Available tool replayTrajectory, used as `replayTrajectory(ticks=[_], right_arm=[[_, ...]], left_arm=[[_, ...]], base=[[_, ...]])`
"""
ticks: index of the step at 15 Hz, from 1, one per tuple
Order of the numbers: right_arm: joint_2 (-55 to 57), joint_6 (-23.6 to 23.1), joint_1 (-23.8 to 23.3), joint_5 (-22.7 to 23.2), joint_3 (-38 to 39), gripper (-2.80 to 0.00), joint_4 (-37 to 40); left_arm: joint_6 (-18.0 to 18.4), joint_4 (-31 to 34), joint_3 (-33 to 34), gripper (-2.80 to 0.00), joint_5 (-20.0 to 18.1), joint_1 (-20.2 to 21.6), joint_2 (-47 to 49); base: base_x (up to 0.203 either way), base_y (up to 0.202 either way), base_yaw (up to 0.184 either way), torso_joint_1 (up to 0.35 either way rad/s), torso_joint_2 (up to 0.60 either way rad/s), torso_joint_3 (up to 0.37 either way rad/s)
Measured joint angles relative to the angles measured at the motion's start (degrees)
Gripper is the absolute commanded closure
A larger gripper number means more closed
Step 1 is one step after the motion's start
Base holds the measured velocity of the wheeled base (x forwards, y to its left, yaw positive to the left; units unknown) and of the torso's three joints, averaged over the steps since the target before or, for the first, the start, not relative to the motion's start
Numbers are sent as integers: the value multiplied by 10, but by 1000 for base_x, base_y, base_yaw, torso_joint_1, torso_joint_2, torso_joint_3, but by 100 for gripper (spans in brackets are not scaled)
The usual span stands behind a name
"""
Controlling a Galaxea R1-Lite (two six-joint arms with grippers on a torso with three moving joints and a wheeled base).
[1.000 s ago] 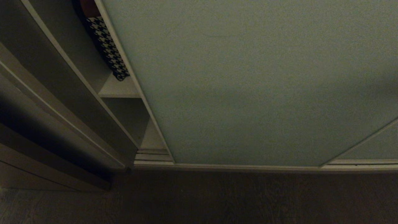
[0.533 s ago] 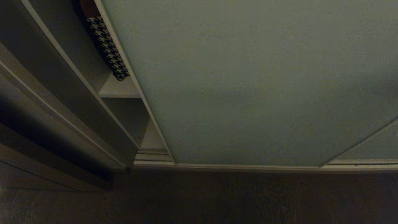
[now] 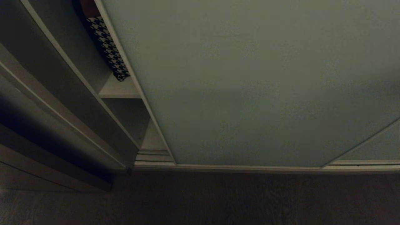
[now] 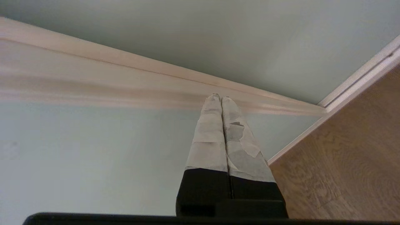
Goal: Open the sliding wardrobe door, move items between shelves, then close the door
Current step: Close the door
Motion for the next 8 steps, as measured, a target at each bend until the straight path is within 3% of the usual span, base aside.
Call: replayTrajectory(ticks=[8], right_arm=[[20, 17, 35, -9, -3, 0, -44]], left_arm=[[0, 0, 0, 0, 0, 0, 0]], base=[[0, 0, 0, 0, 0, 0]])
